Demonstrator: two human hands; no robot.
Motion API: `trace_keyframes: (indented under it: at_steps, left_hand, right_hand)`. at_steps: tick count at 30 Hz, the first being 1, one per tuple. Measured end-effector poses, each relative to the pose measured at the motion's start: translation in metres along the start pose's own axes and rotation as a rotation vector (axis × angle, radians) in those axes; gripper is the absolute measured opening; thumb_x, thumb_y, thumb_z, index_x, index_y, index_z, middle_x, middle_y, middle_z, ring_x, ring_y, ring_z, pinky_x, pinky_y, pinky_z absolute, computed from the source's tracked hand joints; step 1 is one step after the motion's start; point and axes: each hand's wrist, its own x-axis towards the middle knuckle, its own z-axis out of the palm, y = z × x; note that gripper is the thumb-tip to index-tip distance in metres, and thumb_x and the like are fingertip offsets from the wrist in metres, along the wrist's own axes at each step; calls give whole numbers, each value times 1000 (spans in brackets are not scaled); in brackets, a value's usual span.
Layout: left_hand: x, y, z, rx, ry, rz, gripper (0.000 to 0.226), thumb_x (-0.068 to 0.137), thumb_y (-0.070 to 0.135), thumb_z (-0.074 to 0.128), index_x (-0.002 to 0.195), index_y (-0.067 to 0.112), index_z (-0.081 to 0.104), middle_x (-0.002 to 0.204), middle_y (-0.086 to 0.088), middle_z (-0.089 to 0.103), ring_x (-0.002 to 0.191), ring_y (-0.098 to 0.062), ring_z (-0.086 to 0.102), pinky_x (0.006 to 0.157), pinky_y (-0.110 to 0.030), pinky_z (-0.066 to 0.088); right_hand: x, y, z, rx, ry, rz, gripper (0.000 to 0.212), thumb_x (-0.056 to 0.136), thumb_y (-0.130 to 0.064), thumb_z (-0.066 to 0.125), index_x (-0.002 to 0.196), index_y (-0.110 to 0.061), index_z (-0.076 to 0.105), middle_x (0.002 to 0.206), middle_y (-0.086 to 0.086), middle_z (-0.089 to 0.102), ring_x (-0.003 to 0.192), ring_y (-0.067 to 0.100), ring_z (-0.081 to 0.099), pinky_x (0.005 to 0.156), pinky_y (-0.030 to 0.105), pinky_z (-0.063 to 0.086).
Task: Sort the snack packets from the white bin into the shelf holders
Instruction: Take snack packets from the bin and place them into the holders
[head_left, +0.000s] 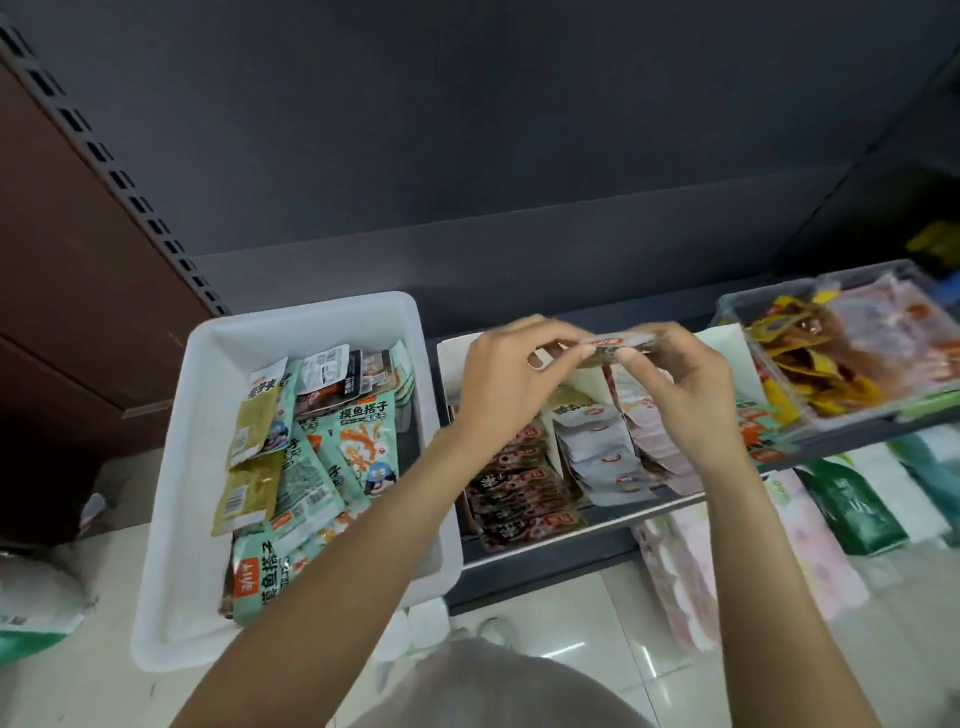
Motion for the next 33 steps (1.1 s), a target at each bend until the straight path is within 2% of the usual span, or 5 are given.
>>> trace_keyframes:
  at_steps: [12,18,22,28,33]
  left_hand:
    - [-2,-11,16,340,28,99,17,88,35,59,88,26,73,77,11,69,69,-8,63,54,-27,50]
    - [-18,-39,30,616,-250,102,8,76,24,76,84,25,74,73,7,71,71,-17,63,66,-28,49]
    - [-26,-38,29,562,-364,20,14,81,24,69,95,26,73,84,6,73,88,-18,61,83,-33,41]
    - [-59,-29,-42,371,-14,-138,22,87,32,55,100,25,71,93,14,70,89,-5,61,84,-25,44]
    - [-127,-72,-133,635,253,-448,17,82,14,66,99,18,70,100,3,71,94,-22,63,78,-30,49]
  right_hand:
    - [7,31,-2,-62,-120,68,12,92,-19,61,101,-26,61,99,-10,70,96,6,66,83,23,52]
    - [2,53,0,-649,-37,-259,14,80,-7,72,89,-17,69,91,-5,68,87,15,62,71,26,49]
    - [-1,58,11,-906,-109,-260,20,66,-1,80,71,-18,73,72,-4,70,79,25,60,65,32,51]
    - [-10,2,37,-619,-156,-279,29,80,3,65,102,-15,72,99,-1,70,95,21,59,82,33,49]
    - [-20,-35,126,-415,-506,-318,21,91,-12,59,105,-22,71,102,-9,70,96,9,62,83,23,46]
